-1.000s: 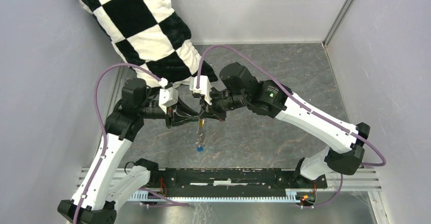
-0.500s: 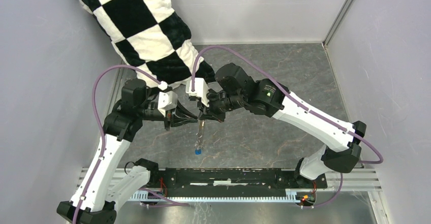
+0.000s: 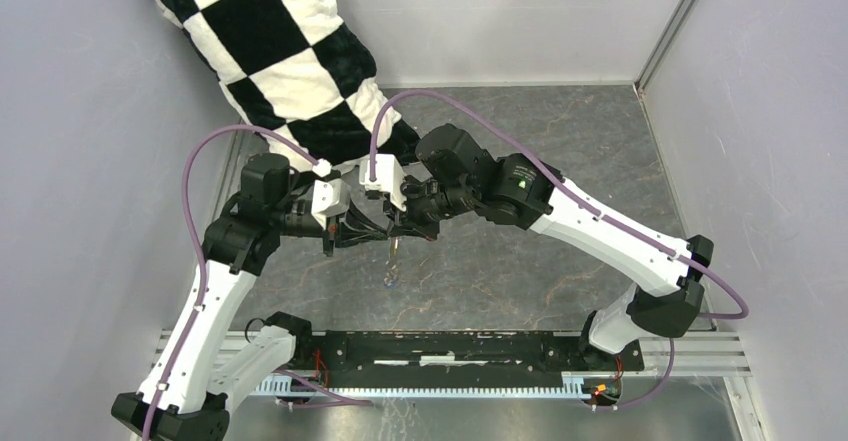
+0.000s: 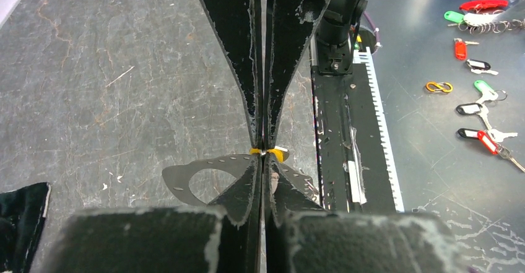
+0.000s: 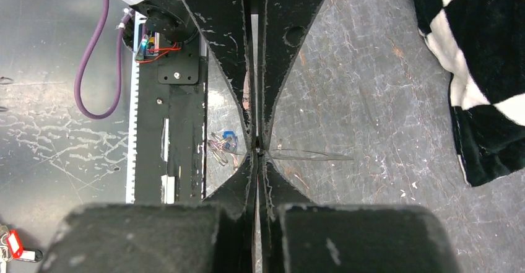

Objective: Put the keys on the keyring

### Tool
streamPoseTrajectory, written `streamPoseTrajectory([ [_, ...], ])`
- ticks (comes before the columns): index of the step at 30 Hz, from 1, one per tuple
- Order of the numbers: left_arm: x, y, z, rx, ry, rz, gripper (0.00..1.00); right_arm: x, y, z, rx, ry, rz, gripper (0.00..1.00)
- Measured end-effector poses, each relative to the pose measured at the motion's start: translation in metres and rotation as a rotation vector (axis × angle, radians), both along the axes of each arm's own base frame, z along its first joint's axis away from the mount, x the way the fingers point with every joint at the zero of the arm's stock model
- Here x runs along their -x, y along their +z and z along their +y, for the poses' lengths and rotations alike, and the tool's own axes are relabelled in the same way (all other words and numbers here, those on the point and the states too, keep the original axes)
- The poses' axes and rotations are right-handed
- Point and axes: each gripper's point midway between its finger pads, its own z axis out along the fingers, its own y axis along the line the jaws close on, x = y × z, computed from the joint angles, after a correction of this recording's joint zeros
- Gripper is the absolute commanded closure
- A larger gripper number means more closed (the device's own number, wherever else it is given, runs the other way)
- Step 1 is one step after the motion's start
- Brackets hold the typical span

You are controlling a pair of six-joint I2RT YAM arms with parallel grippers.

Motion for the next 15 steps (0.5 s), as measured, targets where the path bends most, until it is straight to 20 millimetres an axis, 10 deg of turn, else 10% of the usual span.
streamPoseTrajectory([
  [9,0.0,0.005,-0.001,0.0,-0.013,-0.004,0.98,-0.005,0.011,0.0,-0.089,-0.054,0.001,0.56],
  [15,-0.001,0.023,-0.008,0.073,-0.031,0.013,0.98,-0.019,0.025,-0.046,-0.286,-0.195,0.05,0.42],
])
